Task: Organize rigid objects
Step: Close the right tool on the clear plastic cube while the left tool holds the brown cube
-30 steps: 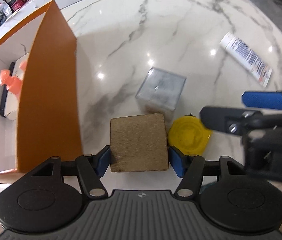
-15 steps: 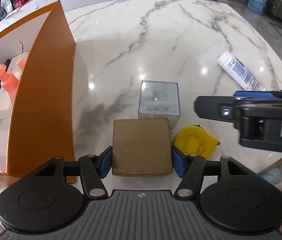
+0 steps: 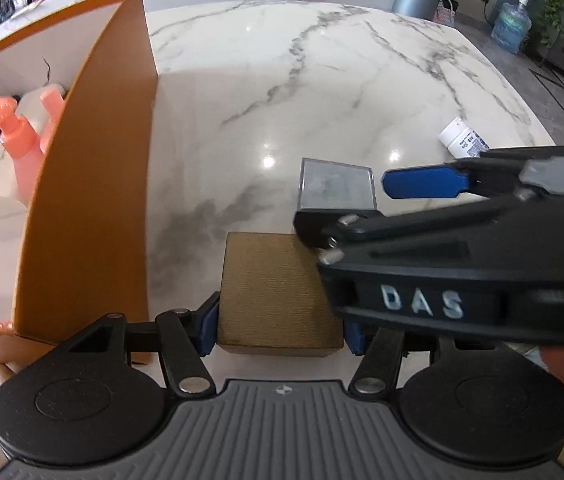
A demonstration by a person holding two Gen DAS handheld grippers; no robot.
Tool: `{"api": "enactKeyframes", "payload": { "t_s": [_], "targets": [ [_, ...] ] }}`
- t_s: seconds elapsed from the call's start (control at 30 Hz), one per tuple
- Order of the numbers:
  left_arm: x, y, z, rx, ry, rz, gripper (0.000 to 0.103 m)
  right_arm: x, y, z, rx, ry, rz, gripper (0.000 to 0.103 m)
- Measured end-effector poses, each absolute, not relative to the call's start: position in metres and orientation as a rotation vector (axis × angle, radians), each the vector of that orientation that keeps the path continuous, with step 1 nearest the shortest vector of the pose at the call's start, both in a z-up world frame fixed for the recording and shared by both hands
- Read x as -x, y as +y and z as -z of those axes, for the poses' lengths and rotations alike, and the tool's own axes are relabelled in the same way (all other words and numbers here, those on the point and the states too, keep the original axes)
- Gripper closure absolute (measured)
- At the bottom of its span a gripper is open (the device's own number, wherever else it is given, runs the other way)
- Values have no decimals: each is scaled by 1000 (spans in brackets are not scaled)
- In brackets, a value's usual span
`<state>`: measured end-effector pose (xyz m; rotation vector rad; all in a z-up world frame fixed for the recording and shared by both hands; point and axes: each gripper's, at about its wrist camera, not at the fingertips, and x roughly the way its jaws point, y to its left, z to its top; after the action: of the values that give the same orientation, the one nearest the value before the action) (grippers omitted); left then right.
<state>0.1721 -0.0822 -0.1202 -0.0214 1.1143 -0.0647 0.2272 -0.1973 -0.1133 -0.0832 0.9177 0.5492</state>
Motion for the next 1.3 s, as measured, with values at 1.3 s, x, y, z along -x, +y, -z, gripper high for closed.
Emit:
{"api": "enactKeyframes", "payload": {
  "t_s": [1.3],
  "targets": [
    [-168,-76,100,89,1099,86,36,-250,-242,128,-152,999,-394,35]
  ]
}}
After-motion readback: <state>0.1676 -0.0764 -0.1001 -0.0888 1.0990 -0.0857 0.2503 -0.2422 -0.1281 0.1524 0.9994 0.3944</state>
